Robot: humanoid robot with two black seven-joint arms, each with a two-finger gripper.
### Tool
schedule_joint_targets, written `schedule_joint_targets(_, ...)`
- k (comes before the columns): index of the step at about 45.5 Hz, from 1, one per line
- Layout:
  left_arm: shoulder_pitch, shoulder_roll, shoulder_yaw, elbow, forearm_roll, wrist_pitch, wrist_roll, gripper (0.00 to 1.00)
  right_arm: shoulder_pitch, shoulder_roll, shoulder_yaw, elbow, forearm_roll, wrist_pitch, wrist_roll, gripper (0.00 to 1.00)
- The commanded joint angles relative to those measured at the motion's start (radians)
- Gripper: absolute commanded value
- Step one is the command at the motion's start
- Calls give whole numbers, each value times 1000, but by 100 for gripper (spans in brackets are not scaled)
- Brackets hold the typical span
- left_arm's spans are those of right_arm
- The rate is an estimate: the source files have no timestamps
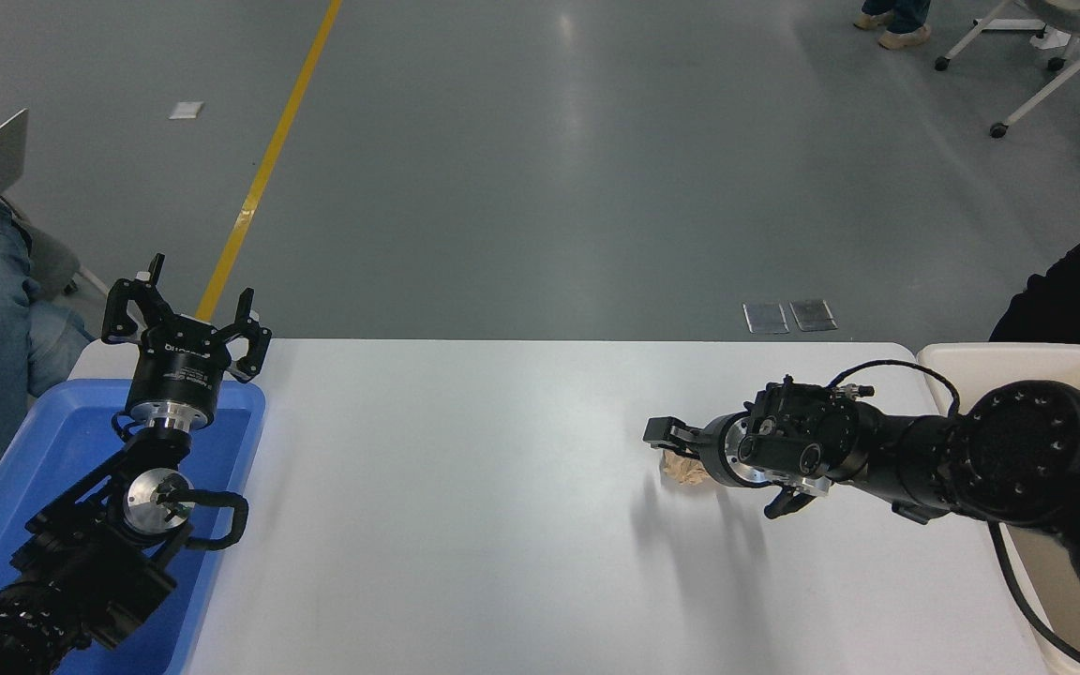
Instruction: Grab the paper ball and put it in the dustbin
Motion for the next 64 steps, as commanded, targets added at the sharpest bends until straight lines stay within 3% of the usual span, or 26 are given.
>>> schedule_joint_targets(1, 1, 1, 0, 0, 0, 0, 0, 99, -30, 0, 10, -4, -31, -58, 21, 96)
schedule_joint_targets(5, 0, -1, 0, 0, 0, 0, 0, 99, -36, 0, 3, 2, -65, -67, 21, 71)
schedule_joint_targets(8, 0, 1, 0, 0, 0, 0, 0, 99, -37, 0, -3, 8, -70, -61, 21, 35)
schedule_joint_targets(10, 0, 1, 0, 0, 0, 0, 0, 99, -37, 0, -6, 10, -70, -58, 21, 17)
schedule_joint_targets(15, 1, -1, 0, 0, 0, 0, 0, 99, -42, 0, -6, 14, -70, -58, 23, 0)
schedule_joint_targets(35, 0, 1, 0, 0, 0, 0, 0, 99, 157, -5, -93, 163, -82, 4, 34, 0)
schedule_joint_targets(44, 0, 1, 0, 0, 0, 0, 0, 99, 361, -126, -99, 328, -80, 166, 34, 0)
schedule_joint_targets(64, 0, 1, 0, 1, 0, 0, 0, 99, 777, -350, -185, 562, -79, 295, 34, 0)
